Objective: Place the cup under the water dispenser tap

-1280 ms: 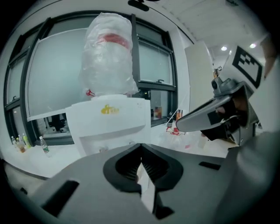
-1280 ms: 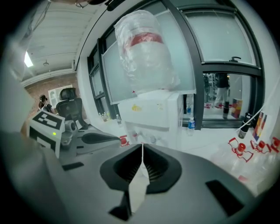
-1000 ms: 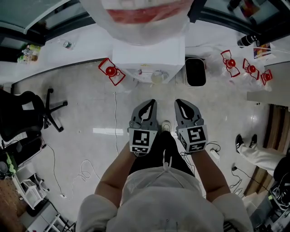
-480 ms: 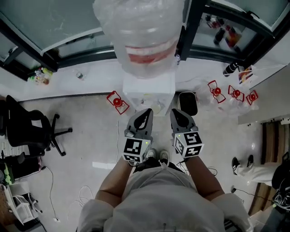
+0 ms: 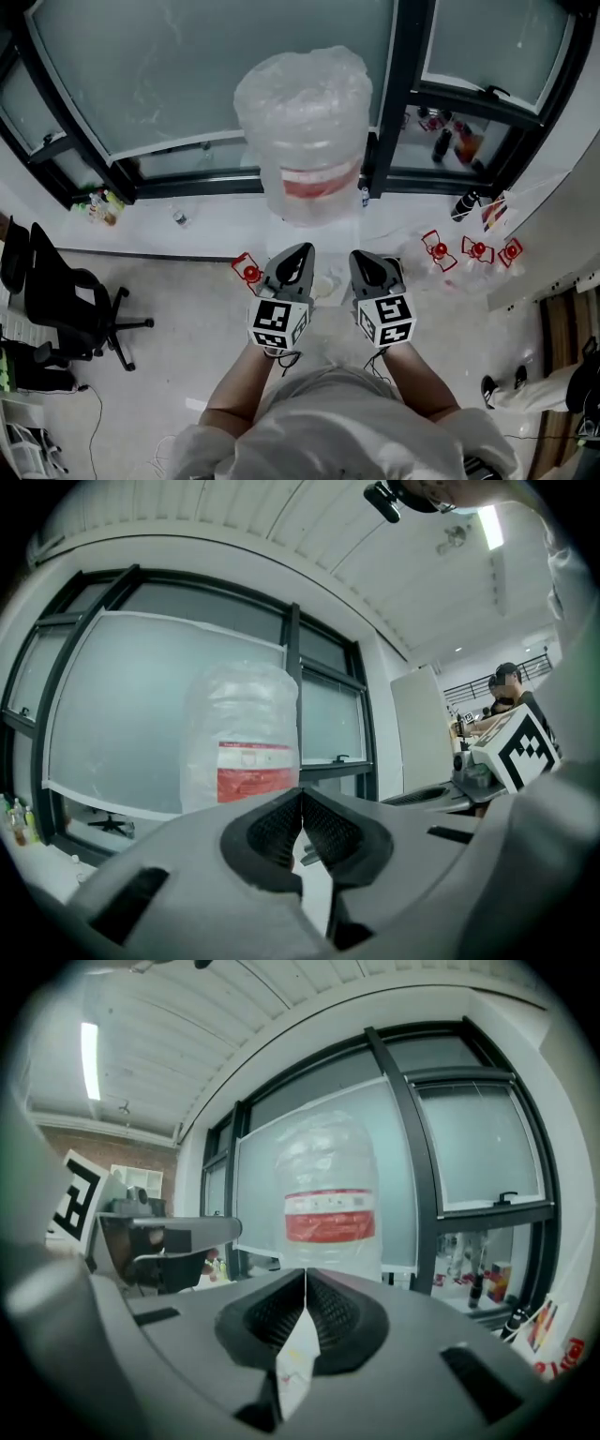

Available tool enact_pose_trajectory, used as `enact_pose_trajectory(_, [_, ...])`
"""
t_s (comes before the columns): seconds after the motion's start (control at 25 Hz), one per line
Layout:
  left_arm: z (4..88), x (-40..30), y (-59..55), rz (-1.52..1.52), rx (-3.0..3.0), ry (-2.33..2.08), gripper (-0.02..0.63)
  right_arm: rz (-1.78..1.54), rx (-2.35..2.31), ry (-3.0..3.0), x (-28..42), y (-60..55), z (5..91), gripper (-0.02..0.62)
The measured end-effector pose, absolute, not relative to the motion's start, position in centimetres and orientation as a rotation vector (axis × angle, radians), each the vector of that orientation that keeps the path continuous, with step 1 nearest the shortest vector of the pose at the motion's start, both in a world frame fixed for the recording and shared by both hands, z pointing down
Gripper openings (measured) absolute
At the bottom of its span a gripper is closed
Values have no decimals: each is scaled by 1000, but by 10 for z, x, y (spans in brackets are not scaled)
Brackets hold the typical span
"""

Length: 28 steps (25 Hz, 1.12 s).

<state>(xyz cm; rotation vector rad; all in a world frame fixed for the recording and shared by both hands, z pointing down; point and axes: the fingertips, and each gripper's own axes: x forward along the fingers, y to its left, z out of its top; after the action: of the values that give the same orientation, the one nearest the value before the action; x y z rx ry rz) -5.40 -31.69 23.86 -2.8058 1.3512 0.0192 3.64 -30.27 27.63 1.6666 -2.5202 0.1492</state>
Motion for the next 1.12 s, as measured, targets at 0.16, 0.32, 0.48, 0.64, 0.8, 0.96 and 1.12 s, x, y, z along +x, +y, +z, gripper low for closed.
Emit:
enact_pose_trajectory(0.16, [227, -64, -316, 51, -2790, 1369, 20, 78, 1671, -2528, 34, -298, 263, 28])
enact_pose_trajectory(0.32, [223, -69, -318, 67, -2780, 1384, 20, 52, 1674, -2534, 35, -299, 257, 28])
enact_pose_trajectory(0.48, [223, -68, -322, 59, -2788, 1388, 20, 64, 1662, -2538, 34, -302, 259, 28])
enact_pose_trajectory(0.64, [223, -70, -325, 50, -2775, 1425, 20, 58, 1658, -2535, 32, -302, 260, 28])
enact_pose_trajectory(0.8, [227, -66, -325, 24, -2800, 1436, 20, -1, 1654, -2523, 33, -300, 256, 28])
enact_pose_trajectory(0.96, [228, -62, -323, -22, -2800, 1438, 20, 3, 1653, -2517, 35, -299, 257, 28])
enact_pose_trajectory(1.12, [227, -62, -321, -27, -2805, 1439, 20, 30, 1652, -2523, 37, -299, 259, 28])
